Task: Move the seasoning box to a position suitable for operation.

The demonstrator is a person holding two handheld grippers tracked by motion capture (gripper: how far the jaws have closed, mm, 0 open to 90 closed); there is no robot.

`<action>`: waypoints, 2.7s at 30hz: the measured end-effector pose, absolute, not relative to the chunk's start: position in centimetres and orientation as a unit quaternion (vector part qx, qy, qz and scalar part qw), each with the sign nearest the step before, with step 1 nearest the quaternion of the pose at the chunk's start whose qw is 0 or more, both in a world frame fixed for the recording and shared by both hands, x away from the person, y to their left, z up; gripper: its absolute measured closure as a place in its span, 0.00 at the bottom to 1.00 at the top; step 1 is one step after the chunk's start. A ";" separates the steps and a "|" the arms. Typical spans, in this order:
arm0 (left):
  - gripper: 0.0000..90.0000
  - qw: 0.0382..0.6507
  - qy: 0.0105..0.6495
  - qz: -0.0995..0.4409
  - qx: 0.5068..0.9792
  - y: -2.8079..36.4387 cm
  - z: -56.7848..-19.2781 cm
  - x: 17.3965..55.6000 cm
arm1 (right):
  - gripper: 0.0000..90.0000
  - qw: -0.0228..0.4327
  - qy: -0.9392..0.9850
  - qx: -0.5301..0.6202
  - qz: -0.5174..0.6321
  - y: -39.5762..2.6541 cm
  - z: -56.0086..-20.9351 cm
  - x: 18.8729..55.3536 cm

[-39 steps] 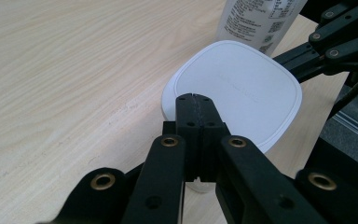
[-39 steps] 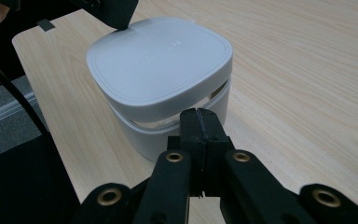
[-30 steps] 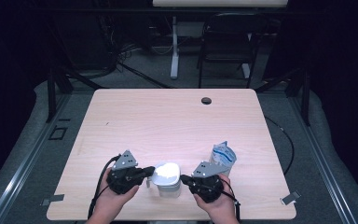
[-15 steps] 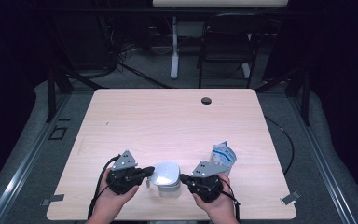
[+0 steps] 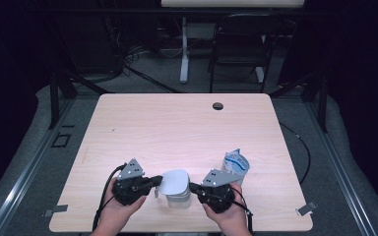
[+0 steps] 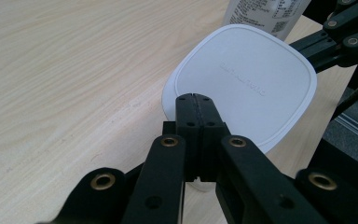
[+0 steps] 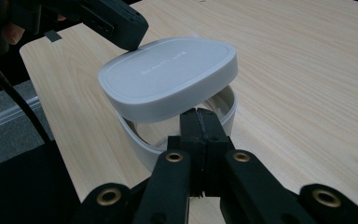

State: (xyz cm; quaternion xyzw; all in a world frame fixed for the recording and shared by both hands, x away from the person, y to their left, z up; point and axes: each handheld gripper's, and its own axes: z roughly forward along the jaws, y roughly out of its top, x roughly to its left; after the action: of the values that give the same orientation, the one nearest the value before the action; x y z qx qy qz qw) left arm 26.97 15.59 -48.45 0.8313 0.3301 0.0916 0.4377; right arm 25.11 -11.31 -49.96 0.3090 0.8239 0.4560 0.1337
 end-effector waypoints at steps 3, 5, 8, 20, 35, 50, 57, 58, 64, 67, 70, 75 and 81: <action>1.00 0.436 0.329 0.091 0.832 15.6 -48.4 27.0 | 1.00 0.134 0.823 0.309 0.457 -11.3 -50.0 25.1; 1.00 0.436 0.329 0.091 0.833 15.7 -48.4 27.0 | 1.00 0.134 0.823 0.310 0.457 -11.3 -49.9 25.1; 1.00 0.437 0.330 0.094 0.832 15.7 -48.5 27.0 | 1.00 0.134 0.820 0.308 0.463 -11.1 -49.8 25.0; 1.00 0.436 0.332 0.089 0.831 15.9 -48.6 26.9 | 1.00 0.135 0.822 0.303 0.462 -10.8 -49.4 25.0; 1.00 0.434 0.331 0.088 0.833 16.0 -48.7 27.0 | 1.00 0.138 0.828 0.294 0.457 -10.0 -47.9 25.3; 1.00 0.438 0.334 0.087 0.830 16.3 -49.1 27.0 | 1.00 0.141 0.829 0.290 0.458 -9.4 -47.4 25.5; 1.00 0.438 0.335 0.085 0.830 16.5 -49.3 27.0 | 1.00 0.143 0.830 0.288 0.457 -9.2 -47.1 25.4; 1.00 0.438 0.335 0.086 0.830 16.5 -49.3 27.0 | 1.00 0.143 0.830 0.287 0.456 -9.2 -47.1 25.4; 1.00 0.436 0.334 0.084 0.831 16.6 -49.4 27.0 | 1.00 0.143 0.831 0.284 0.456 -9.0 -46.8 25.4; 1.00 0.437 0.335 0.084 0.830 16.7 -49.4 26.9 | 1.00 0.145 0.832 0.282 0.455 -8.9 -46.7 25.4; 1.00 0.437 0.334 0.083 0.831 16.8 -49.4 26.9 | 1.00 0.145 0.832 0.282 0.455 -8.7 -46.6 25.4; 1.00 0.437 0.334 0.086 0.830 16.9 -49.5 26.7 | 1.00 0.144 0.834 0.279 0.454 -8.5 -46.5 25.3; 1.00 0.444 0.332 0.082 0.828 17.1 -49.8 26.5 | 1.00 0.144 0.834 0.279 0.453 -8.4 -46.4 25.4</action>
State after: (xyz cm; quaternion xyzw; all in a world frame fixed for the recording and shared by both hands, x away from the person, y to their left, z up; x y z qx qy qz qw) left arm 26.55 17.15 -49.85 0.8280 0.3321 0.0821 0.4443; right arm 25.37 -8.39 -46.44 0.2790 0.8341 0.4533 0.1444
